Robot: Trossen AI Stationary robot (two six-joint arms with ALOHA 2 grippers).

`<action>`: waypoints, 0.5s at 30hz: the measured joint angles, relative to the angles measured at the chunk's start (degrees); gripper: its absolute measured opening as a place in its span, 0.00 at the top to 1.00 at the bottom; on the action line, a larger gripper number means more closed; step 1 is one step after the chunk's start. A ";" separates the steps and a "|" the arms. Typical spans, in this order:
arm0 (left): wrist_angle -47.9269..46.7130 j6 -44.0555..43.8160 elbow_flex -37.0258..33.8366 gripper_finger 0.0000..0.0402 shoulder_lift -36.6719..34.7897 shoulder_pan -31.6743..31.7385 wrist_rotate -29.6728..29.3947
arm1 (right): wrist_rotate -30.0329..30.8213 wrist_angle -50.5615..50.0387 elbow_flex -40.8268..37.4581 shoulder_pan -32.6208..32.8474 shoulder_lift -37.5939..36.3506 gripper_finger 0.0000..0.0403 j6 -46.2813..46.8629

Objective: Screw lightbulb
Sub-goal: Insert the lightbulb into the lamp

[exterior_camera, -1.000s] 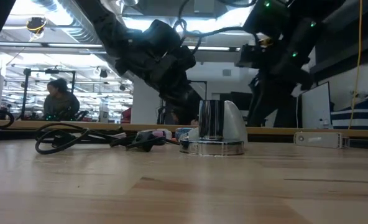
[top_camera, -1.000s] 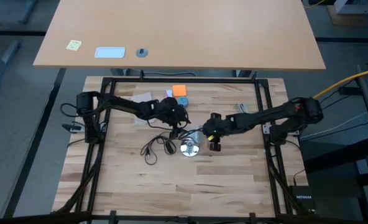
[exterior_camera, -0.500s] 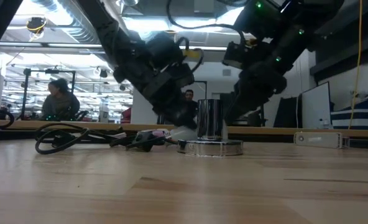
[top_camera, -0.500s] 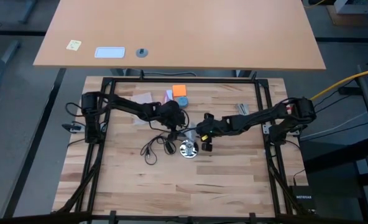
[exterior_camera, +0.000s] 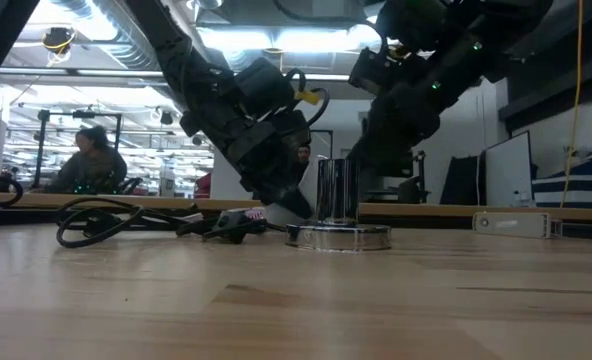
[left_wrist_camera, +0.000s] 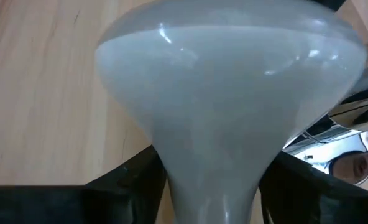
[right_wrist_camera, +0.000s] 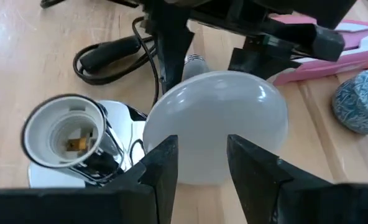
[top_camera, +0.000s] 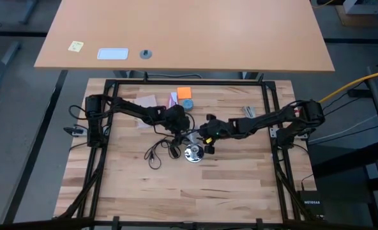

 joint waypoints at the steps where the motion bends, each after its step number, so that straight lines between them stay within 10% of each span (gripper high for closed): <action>1: 0.08 -0.28 -0.04 0.52 0.00 0.00 -0.02 | 0.02 -0.02 0.00 -0.03 0.00 0.65 -0.30; 15: 2.40 -5.84 0.02 0.60 -3.44 0.54 0.09 | 13.12 -6.02 0.07 -0.03 -11.80 0.65 -11.19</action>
